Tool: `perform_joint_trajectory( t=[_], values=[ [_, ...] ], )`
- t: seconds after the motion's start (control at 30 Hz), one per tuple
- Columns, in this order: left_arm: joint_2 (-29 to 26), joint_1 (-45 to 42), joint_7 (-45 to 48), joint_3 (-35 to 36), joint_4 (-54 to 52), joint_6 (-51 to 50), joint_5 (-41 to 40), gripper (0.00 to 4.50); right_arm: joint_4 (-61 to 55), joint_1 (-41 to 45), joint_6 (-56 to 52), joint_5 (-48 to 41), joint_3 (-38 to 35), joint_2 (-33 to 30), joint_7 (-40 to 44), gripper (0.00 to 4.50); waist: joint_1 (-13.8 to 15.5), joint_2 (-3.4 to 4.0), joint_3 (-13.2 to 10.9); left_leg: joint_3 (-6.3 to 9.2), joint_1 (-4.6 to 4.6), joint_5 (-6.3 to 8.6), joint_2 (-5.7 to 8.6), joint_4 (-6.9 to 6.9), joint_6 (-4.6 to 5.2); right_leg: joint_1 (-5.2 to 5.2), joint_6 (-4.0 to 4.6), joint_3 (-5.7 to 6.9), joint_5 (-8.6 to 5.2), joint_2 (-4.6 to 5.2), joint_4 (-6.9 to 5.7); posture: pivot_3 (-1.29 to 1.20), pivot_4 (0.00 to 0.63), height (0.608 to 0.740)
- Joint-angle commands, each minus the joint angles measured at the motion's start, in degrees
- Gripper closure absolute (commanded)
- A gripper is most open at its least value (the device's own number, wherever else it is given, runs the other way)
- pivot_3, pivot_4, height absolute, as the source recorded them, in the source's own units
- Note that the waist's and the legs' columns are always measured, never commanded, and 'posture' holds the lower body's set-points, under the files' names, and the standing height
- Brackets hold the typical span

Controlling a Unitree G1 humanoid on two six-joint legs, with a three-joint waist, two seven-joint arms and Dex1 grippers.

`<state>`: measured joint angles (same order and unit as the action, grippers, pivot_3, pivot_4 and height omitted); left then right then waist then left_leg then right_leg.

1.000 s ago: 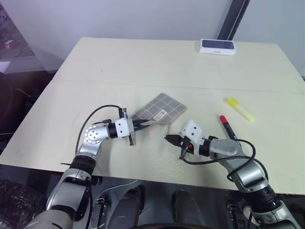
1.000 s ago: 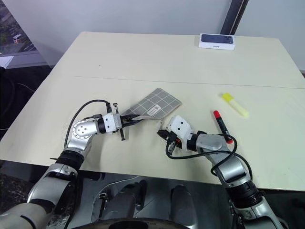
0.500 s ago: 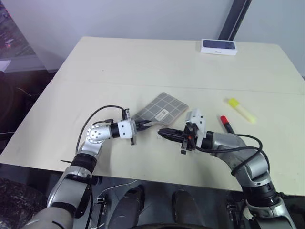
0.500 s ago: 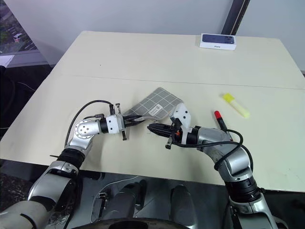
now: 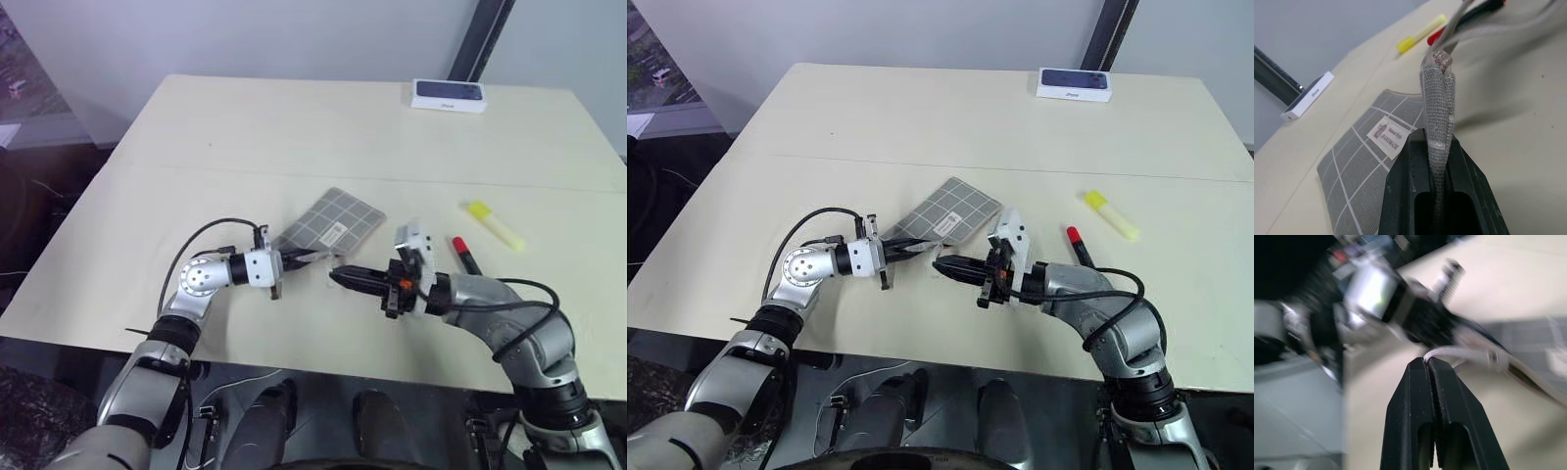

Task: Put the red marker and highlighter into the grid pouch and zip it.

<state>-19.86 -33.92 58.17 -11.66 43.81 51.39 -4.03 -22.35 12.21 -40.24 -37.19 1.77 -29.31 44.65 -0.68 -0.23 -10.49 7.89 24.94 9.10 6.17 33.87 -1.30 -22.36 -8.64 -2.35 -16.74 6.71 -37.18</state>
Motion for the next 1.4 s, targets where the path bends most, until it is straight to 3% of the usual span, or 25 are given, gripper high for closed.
perform_joint_trajectory(
  t=[0.03, 0.2, 0.37, 0.5, 0.67, 0.97, 1.3, 1.4],
  values=[
    [-0.59, 0.1, 1.21, 0.99, -1.98, 1.13, -2.89, 4.5, -1.48, -2.14, 3.42, 1.57, -2.69, -1.09, -0.76, 2.53, 0.04, 0.0, 0.0, 0.0, 0.0, 0.0, 0.0, 0.0, 0.0, 0.0, 0.0, 0.0, 0.0, 0.0, 0.0, 0.0, 0.15, 0.74],
    [-0.88, 0.67, 1.76, 1.39, -3.19, 2.54, -4.56, 4.5, -4.72, -7.48, 8.48, 7.03, -6.91, -3.51, -4.83, 0.02, 0.09, 0.0, 0.0, 0.0, 0.03, 0.0, 0.01, 0.0, 0.0, -0.02, -0.01, 0.0, 0.0, 0.01, 0.01, 0.0, 0.15, 0.74],
    [-1.15, 1.09, 1.63, 1.65, -3.75, 3.24, -5.69, 4.5, -5.47, -11.51, 14.27, 8.59, -16.03, -1.82, -11.02, 0.02, 0.05, -0.01, 0.0, -0.01, 0.04, 0.0, 0.0, 0.05, 0.0, 0.0, 0.0, 0.0, 0.01, 0.0, 0.0, 0.0, 0.15, 0.74],
    [-0.97, 1.06, 1.75, 1.54, -3.8, 3.55, -5.79, 4.5, -4.52, -14.39, 19.74, 13.54, -19.13, -0.11, -16.32, 0.02, 0.05, -0.01, 0.01, 0.0, 0.04, 0.0, 0.01, 0.03, 0.0, -0.01, -0.02, 0.0, 0.0, 0.0, 0.0, 0.0, 0.15, 0.74],
    [-0.2, 0.72, 2.14, 1.08, -3.36, 3.92, -5.72, 4.5, 5.53, -9.82, 18.03, 20.88, -22.77, -1.04, -26.31, 0.02, 0.05, 0.0, 0.01, -0.02, 0.04, -0.01, 0.0, 0.12, 0.0, 0.01, 0.03, -0.01, 0.04, -0.02, -0.02, 0.0, 0.15, 0.74],
    [1.08, -0.25, 2.64, 0.74, -2.95, 4.39, -5.02, 4.5, 32.16, 4.39, 20.69, 22.16, -20.68, -8.02, -18.56, 0.02, -0.13, 0.01, 0.01, -0.02, 0.04, -0.03, 0.0, 0.1, 0.02, 0.03, 0.0, 0.0, 0.06, -0.05, -0.02, 0.0, 0.15, 0.74],
    [0.07, 2.63, 1.33, 0.78, -6.16, 4.1, -4.5, 4.5, 54.54, 13.16, 19.71, 22.67, -20.02, -13.61, -11.93, 0.02, -0.21, 0.02, 0.02, -0.05, 0.04, -0.03, 0.0, 0.12, 0.02, 0.02, -0.08, -0.02, 0.11, -0.05, -0.03, 0.0, 0.15, 0.74],
    [0.18, 3.06, 0.78, 0.6, -6.84, 3.97, -4.11, 4.5, 56.12, 14.0, 17.42, 21.53, -20.35, -14.18, -9.8, 0.89, -0.15, 0.03, 0.02, -0.04, 0.04, -0.03, -0.01, 0.15, 0.03, 0.04, -0.07, -0.02, 0.12, -0.06, -0.04, 0.0, 0.15, 0.74]
  ],
)
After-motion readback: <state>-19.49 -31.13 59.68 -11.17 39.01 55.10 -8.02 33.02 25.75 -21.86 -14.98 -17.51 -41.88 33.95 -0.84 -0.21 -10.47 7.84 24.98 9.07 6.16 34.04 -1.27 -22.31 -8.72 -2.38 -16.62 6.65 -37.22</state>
